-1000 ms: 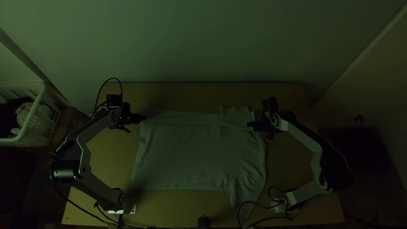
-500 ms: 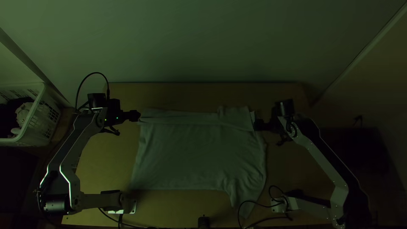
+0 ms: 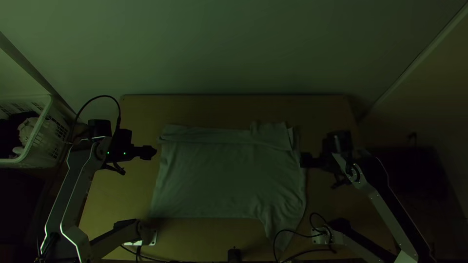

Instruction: Fold the t-shirt

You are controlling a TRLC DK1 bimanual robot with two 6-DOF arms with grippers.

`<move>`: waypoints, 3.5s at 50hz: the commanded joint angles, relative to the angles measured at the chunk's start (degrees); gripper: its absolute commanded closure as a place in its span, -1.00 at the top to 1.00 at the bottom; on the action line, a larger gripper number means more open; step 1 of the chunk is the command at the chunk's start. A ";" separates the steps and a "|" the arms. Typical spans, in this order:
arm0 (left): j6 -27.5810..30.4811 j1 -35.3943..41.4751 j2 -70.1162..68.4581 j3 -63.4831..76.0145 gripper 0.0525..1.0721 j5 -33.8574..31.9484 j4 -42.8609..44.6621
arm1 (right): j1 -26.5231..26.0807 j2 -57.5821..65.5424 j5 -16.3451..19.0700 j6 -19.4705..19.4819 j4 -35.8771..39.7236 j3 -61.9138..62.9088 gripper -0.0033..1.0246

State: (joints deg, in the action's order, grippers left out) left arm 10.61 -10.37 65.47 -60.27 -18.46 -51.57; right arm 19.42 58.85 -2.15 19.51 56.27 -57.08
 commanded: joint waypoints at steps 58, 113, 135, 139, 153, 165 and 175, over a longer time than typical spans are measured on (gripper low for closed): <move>17.07 15.38 -12.30 25.29 0.87 19.86 -24.37 | 10.90 -1.37 10.06 7.39 15.01 15.86 0.86; 15.14 28.83 -1.49 26.52 -0.94 22.15 -12.85 | 8.88 7.95 15.07 8.00 15.98 19.64 0.76; 15.93 25.40 1.41 26.08 -0.94 21.89 -8.11 | 8.97 18.32 22.28 5.01 15.10 20.34 0.62; 16.11 24.87 1.50 25.64 -0.94 21.89 -7.93 | 9.14 19.99 22.37 4.40 14.39 20.25 0.62; 17.95 22.15 1.50 24.76 -0.94 21.89 -7.58 | 10.29 24.12 22.37 3.43 10.61 21.48 0.27; 19.36 20.39 1.85 24.15 -0.94 21.80 -6.96 | 13.28 23.94 21.23 2.64 7.98 22.19 -0.96; 21.03 17.84 2.20 22.57 -0.94 21.71 -6.88 | 14.51 21.92 20.87 2.38 9.65 20.78 -0.94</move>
State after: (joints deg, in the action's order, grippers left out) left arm 29.67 8.62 66.50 -37.17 2.42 -60.66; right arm 33.19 81.82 18.94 22.48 66.65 -36.69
